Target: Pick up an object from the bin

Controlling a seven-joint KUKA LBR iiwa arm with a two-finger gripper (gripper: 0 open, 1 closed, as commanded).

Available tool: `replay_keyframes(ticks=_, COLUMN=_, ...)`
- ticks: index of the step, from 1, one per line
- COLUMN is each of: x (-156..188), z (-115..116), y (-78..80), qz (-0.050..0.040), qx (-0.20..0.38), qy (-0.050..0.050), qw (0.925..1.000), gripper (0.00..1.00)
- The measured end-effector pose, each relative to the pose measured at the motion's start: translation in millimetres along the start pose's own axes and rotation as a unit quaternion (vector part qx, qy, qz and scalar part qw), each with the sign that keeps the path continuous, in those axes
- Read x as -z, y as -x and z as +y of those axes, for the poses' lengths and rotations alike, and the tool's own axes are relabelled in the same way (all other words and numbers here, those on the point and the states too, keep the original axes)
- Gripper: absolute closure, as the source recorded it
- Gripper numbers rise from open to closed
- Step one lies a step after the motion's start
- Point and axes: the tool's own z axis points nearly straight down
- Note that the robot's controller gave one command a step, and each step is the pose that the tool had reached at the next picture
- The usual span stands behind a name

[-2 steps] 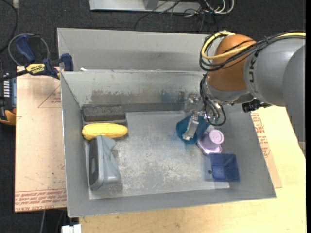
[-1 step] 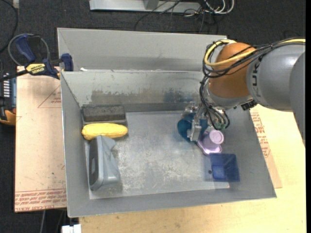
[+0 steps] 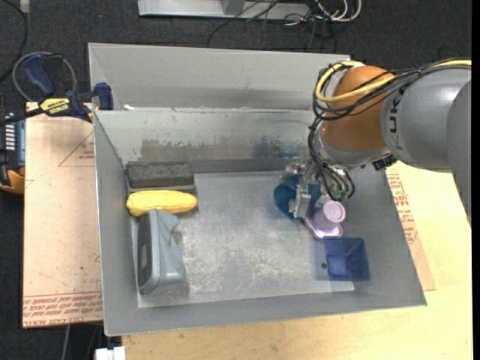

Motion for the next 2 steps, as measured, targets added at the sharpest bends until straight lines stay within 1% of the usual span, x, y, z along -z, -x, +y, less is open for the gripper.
replay_keyframes(ticks=1, x=12, z=0, y=-1.0, qz=0.0007, qx=0.0, qy=-0.001, qw=1.0, gripper=1.0)
replay_keyframes(ticks=2, x=42, z=1, y=-2.1, qz=0.0041, qx=0.0, qy=0.0, qw=1.0, gripper=1.0)
